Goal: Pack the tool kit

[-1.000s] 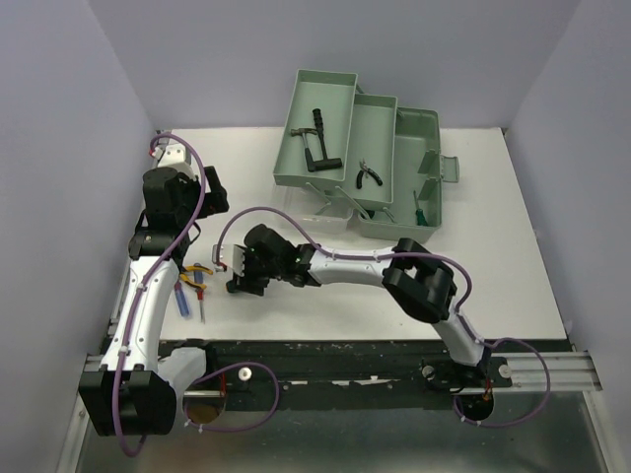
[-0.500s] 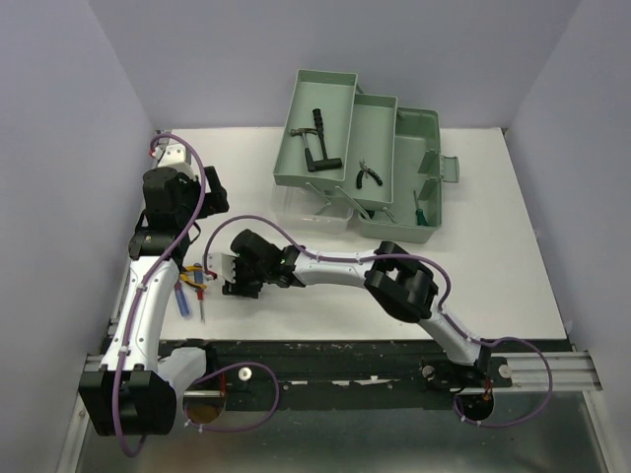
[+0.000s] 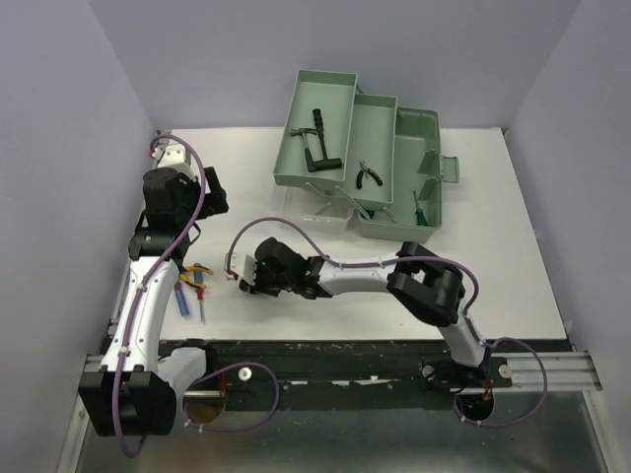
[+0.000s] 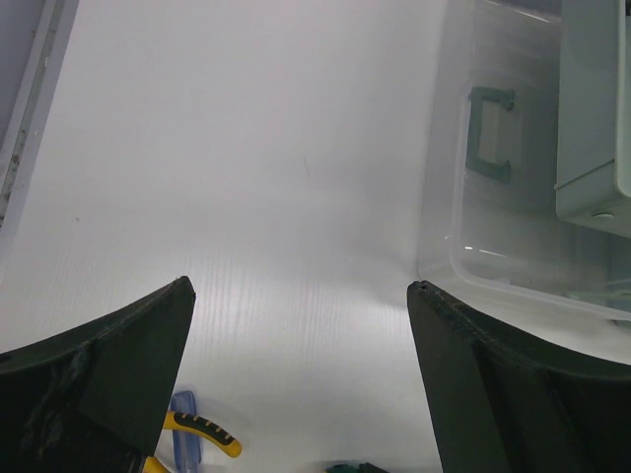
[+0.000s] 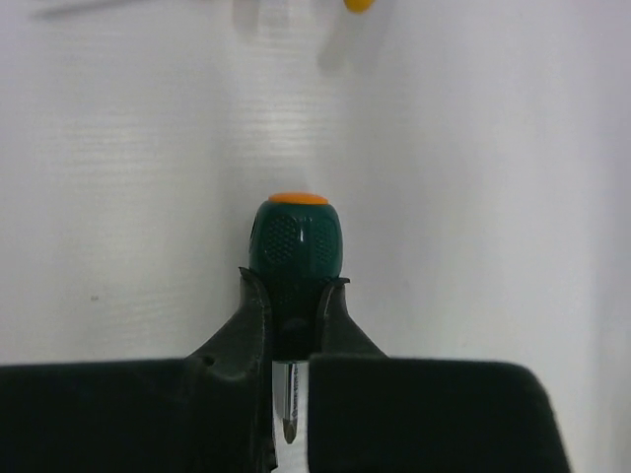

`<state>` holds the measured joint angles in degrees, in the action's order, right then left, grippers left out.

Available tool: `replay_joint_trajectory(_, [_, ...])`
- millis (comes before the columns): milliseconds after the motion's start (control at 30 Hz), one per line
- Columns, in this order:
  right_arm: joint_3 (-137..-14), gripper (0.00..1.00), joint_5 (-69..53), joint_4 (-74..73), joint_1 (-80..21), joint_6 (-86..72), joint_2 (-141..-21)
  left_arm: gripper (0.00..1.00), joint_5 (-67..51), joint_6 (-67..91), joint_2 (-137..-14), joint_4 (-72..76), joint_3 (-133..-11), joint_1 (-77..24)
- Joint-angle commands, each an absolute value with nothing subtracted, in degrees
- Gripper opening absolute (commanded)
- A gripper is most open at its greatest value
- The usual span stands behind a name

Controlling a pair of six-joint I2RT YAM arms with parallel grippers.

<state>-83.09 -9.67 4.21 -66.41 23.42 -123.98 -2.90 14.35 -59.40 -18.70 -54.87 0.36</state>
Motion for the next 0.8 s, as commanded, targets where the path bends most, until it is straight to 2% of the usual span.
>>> replay_joint_trajectory(0, [-74.5, 0.01, -0.3, 20.3, -66.4, 16.3, -110.8, 0.99, -0.7, 13.6, -57.9, -19.2, -55.4, 0.2])
replay_joint_trajectory(300, [-65.1, 0.01, 17.8, 28.5, -62.7, 21.1, -86.1, 0.99, -1.2, 13.5, -57.5, -19.0, -55.1, 0.2])
replay_joint_trajectory(500, [-65.4, 0.01, 27.2, 14.2, -47.7, 11.5, -75.4, 0.99, -1.4, 13.5, -57.2, -18.9, -55.2, 0.2])
replay_joint_trajectory(667, [-65.4, 0.01, 22.1, -3.0, -30.4, 0.2, -73.7, 0.99, -1.8, 13.7, -57.5, -18.7, -55.0, 0.2])
replay_joint_trajectory(767, [-63.0, 0.01, 16.4, -5.2, -23.6, -3.0, -75.6, 0.99, -1.8, 13.7, -57.7, -18.6, -55.0, 0.2])
